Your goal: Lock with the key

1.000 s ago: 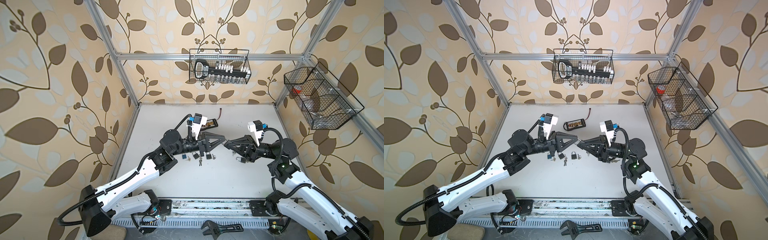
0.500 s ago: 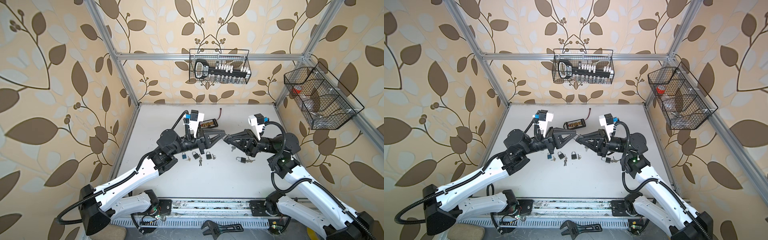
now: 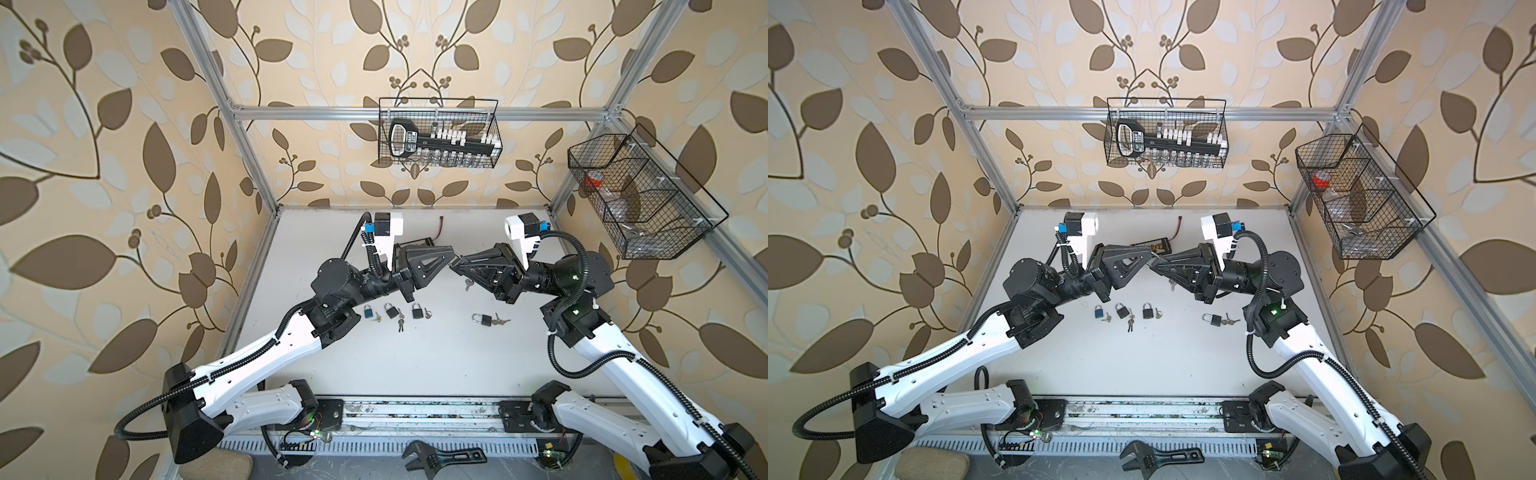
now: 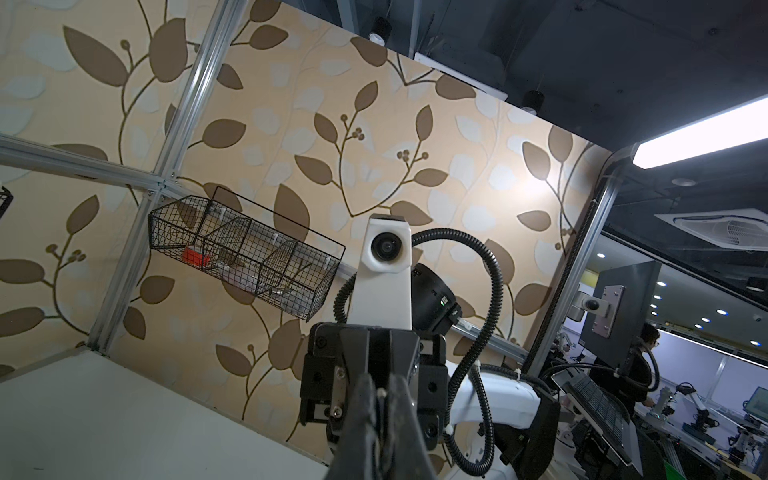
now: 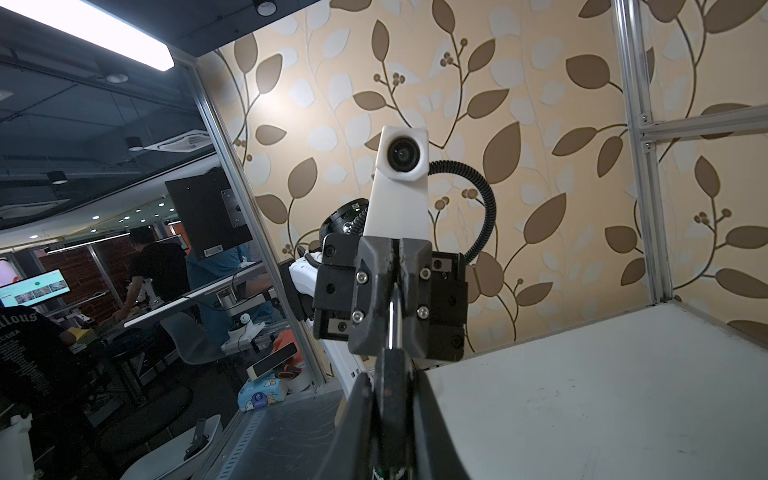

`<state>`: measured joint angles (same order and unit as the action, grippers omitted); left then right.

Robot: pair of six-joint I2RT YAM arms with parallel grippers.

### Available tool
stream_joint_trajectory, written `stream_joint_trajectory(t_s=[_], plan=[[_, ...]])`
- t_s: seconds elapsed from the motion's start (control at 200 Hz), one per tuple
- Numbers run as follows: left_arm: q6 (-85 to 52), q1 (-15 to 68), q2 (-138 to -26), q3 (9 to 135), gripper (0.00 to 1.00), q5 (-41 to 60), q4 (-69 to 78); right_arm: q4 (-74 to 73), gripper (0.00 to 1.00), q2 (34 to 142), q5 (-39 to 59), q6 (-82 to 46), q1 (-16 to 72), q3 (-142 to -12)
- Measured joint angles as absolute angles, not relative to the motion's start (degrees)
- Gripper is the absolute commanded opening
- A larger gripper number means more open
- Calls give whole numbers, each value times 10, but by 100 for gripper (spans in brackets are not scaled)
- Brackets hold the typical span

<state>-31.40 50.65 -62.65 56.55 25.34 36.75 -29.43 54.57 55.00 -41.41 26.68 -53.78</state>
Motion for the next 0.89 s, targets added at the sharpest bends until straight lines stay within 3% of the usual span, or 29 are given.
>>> stream_joint_trajectory(t_s=[0.405, 0.895], plan=[[-288, 515, -617, 575, 0, 255, 309, -354, 0, 560, 587, -545, 265, -526], [-296, 534, -648, 586, 0, 251, 365, -247, 0, 519, 541, -440, 264, -552]])
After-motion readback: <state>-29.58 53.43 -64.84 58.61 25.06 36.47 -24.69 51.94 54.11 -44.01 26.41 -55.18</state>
